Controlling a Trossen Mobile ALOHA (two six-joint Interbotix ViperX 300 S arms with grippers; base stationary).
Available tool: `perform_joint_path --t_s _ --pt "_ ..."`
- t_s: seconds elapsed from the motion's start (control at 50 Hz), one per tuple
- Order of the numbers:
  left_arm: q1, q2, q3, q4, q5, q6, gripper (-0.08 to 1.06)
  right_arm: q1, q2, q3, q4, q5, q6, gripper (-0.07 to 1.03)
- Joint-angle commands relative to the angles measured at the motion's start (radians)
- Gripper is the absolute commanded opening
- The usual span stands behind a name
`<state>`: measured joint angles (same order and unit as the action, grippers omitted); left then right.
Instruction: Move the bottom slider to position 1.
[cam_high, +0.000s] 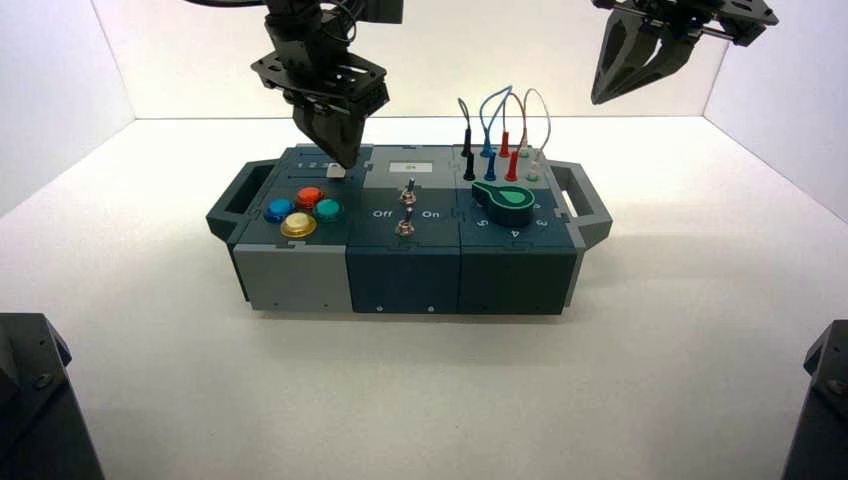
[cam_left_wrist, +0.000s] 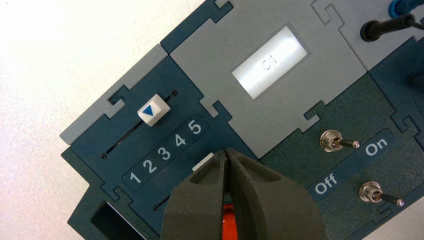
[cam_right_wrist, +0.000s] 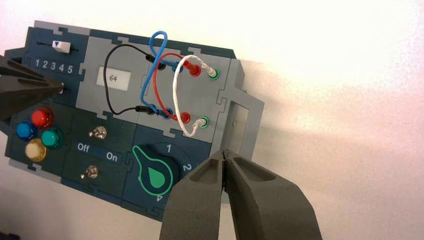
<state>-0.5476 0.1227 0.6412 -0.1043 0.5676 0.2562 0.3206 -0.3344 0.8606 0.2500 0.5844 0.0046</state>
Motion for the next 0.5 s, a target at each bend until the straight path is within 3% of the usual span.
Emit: perform_joint_path --t_s 0.02,0.5 --pt "-0.005 -0.015 -0.011 0.008 0.0 0.006 -0.03 0.003 -0.014 -0.011 0.003 -0.005 0.0 -0.02" --pt "0.028 -0.006 0.008 0.011 0.0 0.006 -0.03 0.002 0.005 -0.011 0.003 -0.005 0.0 -0.02"
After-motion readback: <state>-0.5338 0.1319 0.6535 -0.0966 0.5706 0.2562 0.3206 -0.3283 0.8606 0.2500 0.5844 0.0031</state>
